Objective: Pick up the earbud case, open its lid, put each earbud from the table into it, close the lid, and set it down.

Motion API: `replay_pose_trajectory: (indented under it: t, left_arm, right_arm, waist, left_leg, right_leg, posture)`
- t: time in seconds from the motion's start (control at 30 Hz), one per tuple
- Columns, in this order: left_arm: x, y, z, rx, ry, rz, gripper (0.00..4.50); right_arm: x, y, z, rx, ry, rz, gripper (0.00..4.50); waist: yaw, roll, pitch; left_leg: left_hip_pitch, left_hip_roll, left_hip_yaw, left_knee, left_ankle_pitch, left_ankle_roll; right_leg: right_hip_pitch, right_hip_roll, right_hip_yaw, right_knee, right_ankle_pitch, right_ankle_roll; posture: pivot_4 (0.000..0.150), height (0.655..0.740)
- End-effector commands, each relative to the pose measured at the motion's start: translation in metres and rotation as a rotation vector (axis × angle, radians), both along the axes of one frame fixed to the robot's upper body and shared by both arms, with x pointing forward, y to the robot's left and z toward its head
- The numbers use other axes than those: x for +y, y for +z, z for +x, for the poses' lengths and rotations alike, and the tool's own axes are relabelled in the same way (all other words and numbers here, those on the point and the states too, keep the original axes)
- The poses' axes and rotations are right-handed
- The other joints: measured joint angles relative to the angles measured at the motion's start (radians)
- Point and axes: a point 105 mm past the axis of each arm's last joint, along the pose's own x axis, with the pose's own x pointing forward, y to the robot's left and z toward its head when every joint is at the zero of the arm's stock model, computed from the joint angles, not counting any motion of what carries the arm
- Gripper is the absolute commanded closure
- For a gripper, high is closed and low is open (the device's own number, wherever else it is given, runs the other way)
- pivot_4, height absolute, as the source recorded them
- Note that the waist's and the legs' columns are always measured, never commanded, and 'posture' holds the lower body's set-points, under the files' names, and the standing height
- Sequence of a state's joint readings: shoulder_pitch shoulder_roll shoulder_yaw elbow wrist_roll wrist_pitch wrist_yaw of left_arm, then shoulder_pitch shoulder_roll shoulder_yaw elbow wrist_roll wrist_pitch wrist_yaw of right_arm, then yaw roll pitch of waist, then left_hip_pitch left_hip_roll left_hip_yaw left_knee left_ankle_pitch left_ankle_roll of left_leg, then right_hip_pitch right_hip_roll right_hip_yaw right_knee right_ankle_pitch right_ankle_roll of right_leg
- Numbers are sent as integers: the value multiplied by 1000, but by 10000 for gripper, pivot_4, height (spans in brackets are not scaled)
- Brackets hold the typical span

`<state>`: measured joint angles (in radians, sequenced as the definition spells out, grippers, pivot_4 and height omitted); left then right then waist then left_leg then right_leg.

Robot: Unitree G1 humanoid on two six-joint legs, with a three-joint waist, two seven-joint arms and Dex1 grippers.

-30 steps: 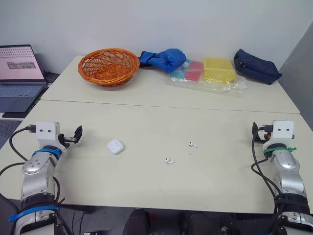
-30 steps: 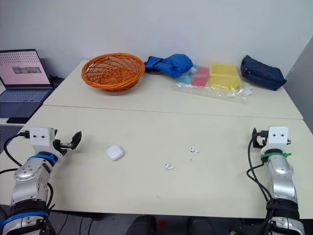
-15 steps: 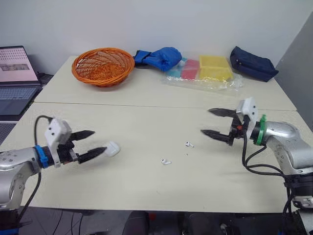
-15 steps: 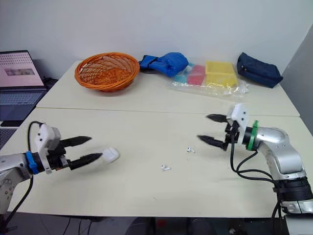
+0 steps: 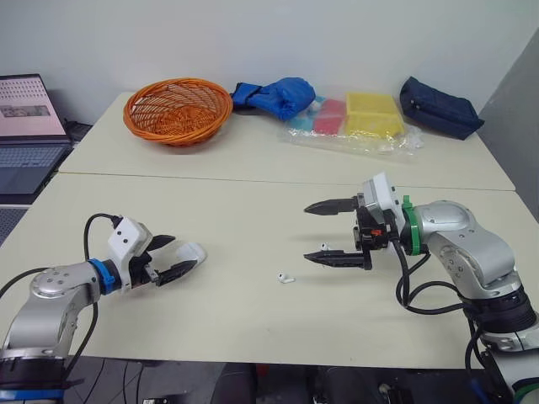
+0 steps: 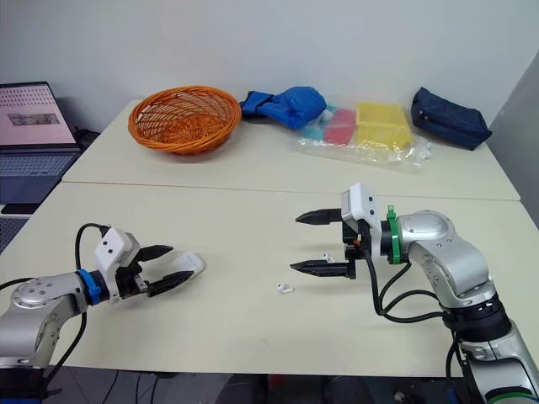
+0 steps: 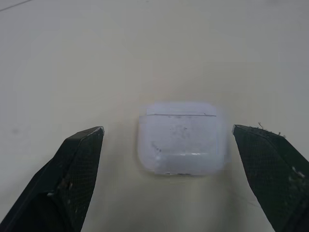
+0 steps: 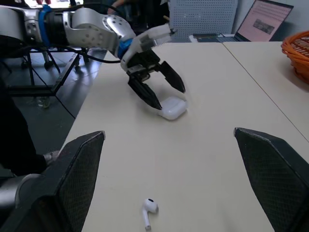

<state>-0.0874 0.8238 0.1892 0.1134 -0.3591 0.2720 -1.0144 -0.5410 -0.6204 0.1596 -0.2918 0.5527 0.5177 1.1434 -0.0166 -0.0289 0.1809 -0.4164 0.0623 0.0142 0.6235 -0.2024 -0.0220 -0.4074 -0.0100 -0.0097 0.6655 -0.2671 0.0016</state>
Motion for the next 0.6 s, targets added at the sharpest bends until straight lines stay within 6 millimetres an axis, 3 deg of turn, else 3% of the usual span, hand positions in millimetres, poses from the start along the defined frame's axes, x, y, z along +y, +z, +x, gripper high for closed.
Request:
replay_pose_trajectory:
  t: [0.03, 0.2, 0.37, 0.47, 0.6]
  left_arm:
    - [2, -1, -1, 4, -33, 17, 227]
    - [-3, -15, -10, 70, -82, 11, 227]
    - [-7, -20, -4, 50, -73, 20, 227]
    - [-11, -26, -2, 66, -60, 15, 6307]
    - [-6, -33, -2, 65, -55, 46, 17797]
  right_arm:
    - [3, 14, -6, -45, 43, 7, 0]
    - [2, 22, -1, -64, 25, 13, 0]
    - [1, 23, -2, -63, 18, 16, 0]
    - [1, 21, -5, -54, 20, 10, 0]
    - [-1, 20, -6, -46, 17, 5, 0]
  waist:
    - [-1, 0, 0]
    - [0, 0, 0]
    - [1, 0, 0]
    - [9, 0, 0]
    - [14, 1, -1]
  left_leg:
    - [0, 0, 1, 0, 0, 0]
    - [0, 0, 1, 0, 0, 0]
    - [0, 0, 1, 0, 0, 0]
    - [0, 0, 1, 1, 0, 0]
    - [1, 0, 2, 2, 0, 0]
  right_leg:
    - [0, 0, 0, 0, 0, 0]
    - [-1, 0, 0, 0, 0, 0]
    - [-1, 0, 1, 1, 0, 0]
    - [-1, 0, 1, 1, 1, 1]
    - [0, 0, 1, 1, 1, 1]
  posture:
    - [1500, 7400]
    - [1500, 7400]
    - [1500, 7400]
    - [1500, 7400]
    - [1500, 7400]
